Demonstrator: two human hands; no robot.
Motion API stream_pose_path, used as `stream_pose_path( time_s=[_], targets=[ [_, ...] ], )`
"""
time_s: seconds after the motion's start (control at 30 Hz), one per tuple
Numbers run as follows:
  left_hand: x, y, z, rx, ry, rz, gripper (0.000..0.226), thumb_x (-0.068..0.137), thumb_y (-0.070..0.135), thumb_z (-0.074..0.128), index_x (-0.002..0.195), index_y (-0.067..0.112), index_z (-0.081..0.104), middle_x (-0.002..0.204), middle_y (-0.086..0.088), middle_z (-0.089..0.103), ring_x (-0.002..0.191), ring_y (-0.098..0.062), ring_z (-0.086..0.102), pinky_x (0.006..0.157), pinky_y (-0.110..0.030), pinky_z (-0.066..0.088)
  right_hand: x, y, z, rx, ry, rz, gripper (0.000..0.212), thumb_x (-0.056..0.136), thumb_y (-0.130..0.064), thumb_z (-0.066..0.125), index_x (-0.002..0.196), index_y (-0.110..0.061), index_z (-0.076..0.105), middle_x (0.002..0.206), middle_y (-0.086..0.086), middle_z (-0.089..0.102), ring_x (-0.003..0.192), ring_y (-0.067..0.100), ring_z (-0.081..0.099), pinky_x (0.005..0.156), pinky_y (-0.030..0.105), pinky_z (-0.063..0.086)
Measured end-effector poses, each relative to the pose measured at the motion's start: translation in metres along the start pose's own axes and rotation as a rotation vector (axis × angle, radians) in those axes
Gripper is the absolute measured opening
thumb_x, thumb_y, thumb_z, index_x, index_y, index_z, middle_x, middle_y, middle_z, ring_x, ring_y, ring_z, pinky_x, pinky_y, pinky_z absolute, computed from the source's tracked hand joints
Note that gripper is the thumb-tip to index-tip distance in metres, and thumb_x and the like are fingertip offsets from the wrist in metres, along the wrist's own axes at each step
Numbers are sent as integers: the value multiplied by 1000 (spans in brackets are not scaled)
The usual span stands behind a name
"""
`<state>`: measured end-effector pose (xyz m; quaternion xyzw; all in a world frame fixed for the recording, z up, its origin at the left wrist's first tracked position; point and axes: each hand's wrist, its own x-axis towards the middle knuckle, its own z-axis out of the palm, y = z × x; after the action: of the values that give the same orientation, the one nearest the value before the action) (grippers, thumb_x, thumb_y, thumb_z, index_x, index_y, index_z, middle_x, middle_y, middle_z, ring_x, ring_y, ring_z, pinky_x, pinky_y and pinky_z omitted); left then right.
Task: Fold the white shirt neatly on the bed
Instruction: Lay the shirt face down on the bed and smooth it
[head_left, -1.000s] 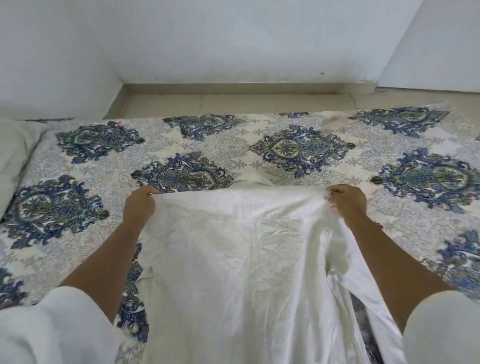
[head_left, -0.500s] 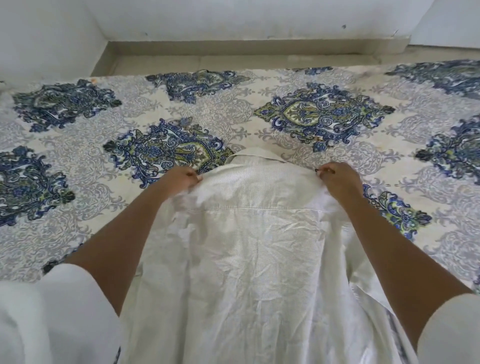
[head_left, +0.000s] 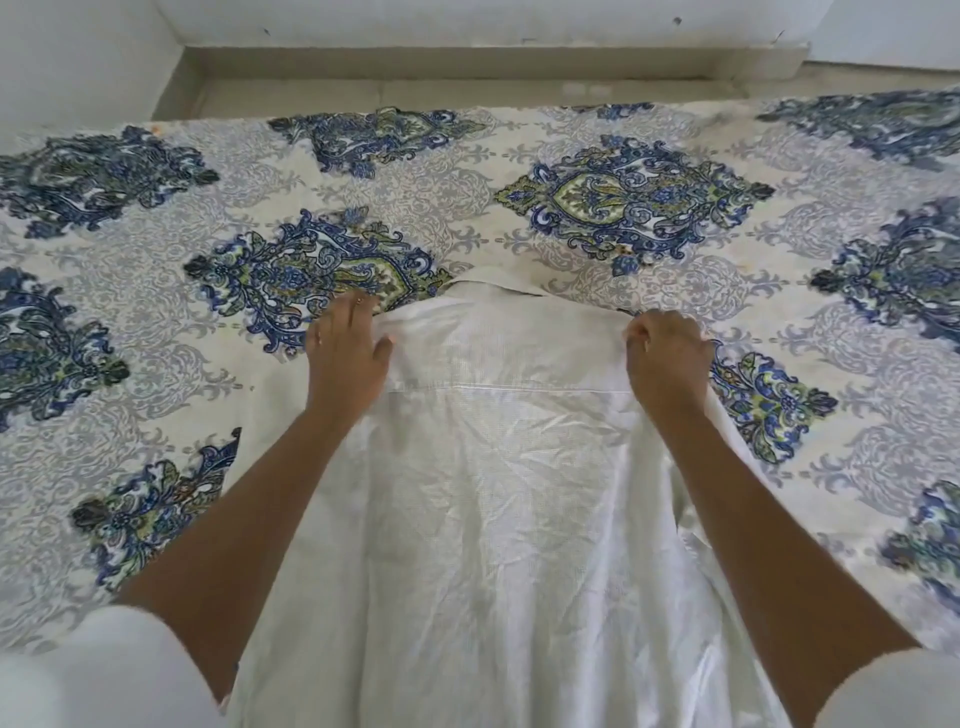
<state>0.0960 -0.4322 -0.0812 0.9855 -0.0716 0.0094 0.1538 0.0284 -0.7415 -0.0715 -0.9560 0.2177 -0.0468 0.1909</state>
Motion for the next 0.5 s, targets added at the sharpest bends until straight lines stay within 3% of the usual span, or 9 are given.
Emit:
stream_pose_path(
  time_s=[0.1, 0.17, 0.27, 0.37, 0.43, 0.5],
  targets=[
    [-31, 28, 9, 29, -38, 339, 44, 92, 18, 47, 135, 8, 45, 145, -12, 40, 136, -30, 34, 109, -49, 25, -26, -2, 8, 83, -87, -61, 17, 89, -12, 49, 96, -10, 64, 99, 9, 65, 101, 30, 53, 86, 38, 37],
    [-40, 41, 19, 62, -117, 458, 47, 94, 26, 32, 135, 9, 45, 144, -11, 43, 135, -29, 38, 109, -47, 27, -35, -7, 12, 121, -136, -87, 23, 90, -12, 47, 105, -13, 65, 105, 7, 65, 104, 28, 52, 89, 39, 39],
    [-27, 52, 17, -64, -60, 306, 39, 95, 16, 39, 131, 5, 49, 137, -13, 49, 126, -28, 47, 104, -46, 35, -26, -24, 9, 178, -7, -59, 26, 93, -12, 46, 113, -11, 63, 116, 8, 61, 112, 28, 47, 92, 39, 38],
    [5, 59, 3, -145, 66, 89, 30, 96, 14, 45, 121, 1, 53, 123, -17, 54, 115, -31, 50, 98, -44, 39, 4, -51, 5, 289, -36, -22, 23, 96, -15, 40, 95, -12, 63, 97, 6, 61, 103, 25, 48, 84, 37, 39],
    [30, 63, -6, -156, -67, -10, 32, 100, 25, 38, 114, 3, 57, 108, -13, 60, 107, -29, 53, 101, -45, 33, 33, -60, 8, 307, -173, 89, 26, 97, -18, 37, 88, -11, 60, 82, 5, 57, 87, 24, 51, 68, 31, 38],
    [52, 68, -12, -112, -289, -127, 47, 101, 36, 28, 110, 2, 59, 99, -13, 61, 102, -28, 57, 103, -44, 32, 56, -64, 9, 213, -356, 155, 27, 95, -20, 40, 96, -6, 63, 90, 10, 62, 77, 22, 50, 59, 28, 35]
  ],
)
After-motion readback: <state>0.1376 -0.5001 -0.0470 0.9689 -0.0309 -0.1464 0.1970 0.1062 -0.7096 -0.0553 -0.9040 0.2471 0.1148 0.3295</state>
